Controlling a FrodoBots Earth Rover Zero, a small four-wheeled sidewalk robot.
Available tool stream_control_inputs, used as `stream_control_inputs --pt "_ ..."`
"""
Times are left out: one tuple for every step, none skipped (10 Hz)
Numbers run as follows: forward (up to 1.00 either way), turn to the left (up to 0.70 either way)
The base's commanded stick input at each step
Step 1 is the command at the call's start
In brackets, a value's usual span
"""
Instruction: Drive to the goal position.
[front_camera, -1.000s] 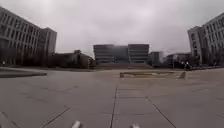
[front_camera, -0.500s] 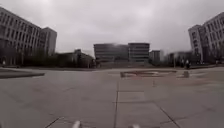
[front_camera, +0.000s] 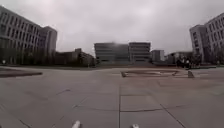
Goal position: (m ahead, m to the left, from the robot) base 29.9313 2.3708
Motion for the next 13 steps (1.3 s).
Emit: stream_control_inputs --pt "0.70 0.00" --pt "0.70 0.00" --pt "0.70 0.00" --pt "0.70 0.00" --pt "0.70 0.00" --pt "0.70 0.00" --pt "0.70 0.00" --pt "0.70 0.00" --pt "0.70 0.00" --pt "0.70 0.00" --pt "0.70 0.00" --pt "0.70 0.00" --pt "0.70 0.00"
